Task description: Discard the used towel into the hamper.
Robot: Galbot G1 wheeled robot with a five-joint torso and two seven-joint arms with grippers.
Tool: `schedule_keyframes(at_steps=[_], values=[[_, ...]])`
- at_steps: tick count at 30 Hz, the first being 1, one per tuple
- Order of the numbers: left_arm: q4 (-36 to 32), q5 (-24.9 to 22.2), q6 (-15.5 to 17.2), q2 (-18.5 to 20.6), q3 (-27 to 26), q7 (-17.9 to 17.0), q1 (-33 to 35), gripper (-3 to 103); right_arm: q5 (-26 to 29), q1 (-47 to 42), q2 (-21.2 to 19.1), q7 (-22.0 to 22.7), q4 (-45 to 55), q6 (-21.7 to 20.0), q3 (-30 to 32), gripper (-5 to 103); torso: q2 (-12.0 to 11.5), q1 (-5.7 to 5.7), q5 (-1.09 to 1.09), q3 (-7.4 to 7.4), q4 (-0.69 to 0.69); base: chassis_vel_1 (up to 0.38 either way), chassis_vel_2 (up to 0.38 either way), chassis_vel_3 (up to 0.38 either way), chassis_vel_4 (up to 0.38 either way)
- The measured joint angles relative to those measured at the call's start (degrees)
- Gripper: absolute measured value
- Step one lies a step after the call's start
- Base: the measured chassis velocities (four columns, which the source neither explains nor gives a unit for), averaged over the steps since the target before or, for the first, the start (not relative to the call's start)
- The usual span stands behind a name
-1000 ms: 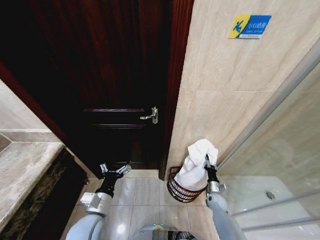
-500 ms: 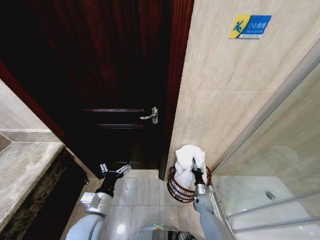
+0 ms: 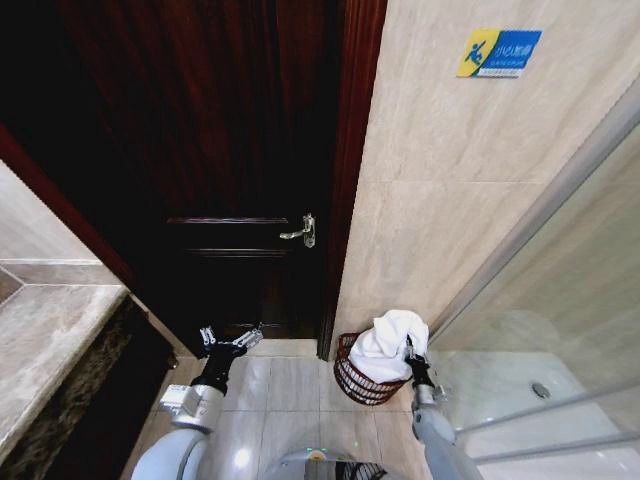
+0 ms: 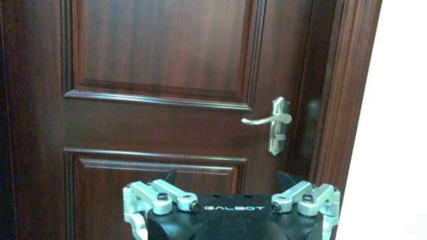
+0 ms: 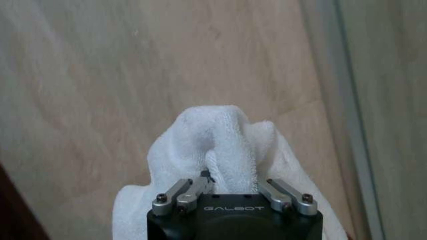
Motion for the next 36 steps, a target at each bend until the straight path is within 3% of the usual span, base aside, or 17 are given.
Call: schedule_keyframes(at_steps=[4, 7, 12, 26, 36], values=[[0.0, 0.0, 0.0, 0.0, 0.0, 0.0, 0.0, 100, -2.1, 0.2, 0.3, 0.2, -0.3, -2.6, 0.1, 20, 0.0, 0.00, 0.00, 0.00, 0.01, 0.000, 0.000, 0.000, 0.000], [0.0, 0.0, 0.0, 0.0, 0.0, 0.0, 0.0, 100, -6.8, 0.9, 0.2, 1.1, -2.3, -6.7, 0.7, 20, 0.0, 0.00, -0.01, 0.00, 0.00, 0.000, 0.000, 0.000, 0.000], [0.0, 0.0, 0.0, 0.0, 0.0, 0.0, 0.0, 100, -8.9, 2.6, -0.5, 1.6, -6.1, -9.0, 1.3, 20, 0.0, 0.00, -0.02, 0.00, -0.01, 0.000, 0.000, 0.000, 0.000], [0.0, 0.0, 0.0, 0.0, 0.0, 0.0, 0.0, 100, -16.9, 11.6, -1.5, -4.9, -21.6, -12.8, 1.6, 20, 0.0, 0.00, -0.02, 0.00, -0.01, 0.000, 0.000, 0.000, 0.000], [0.0, 0.0, 0.0, 0.0, 0.0, 0.0, 0.0, 100, -23.8, 19.0, 0.9, -7.1, -29.4, -19.2, 3.6, 20, 0.0, 0.00, -0.03, 0.00, -0.01, 0.000, 0.000, 0.000, 0.000]])
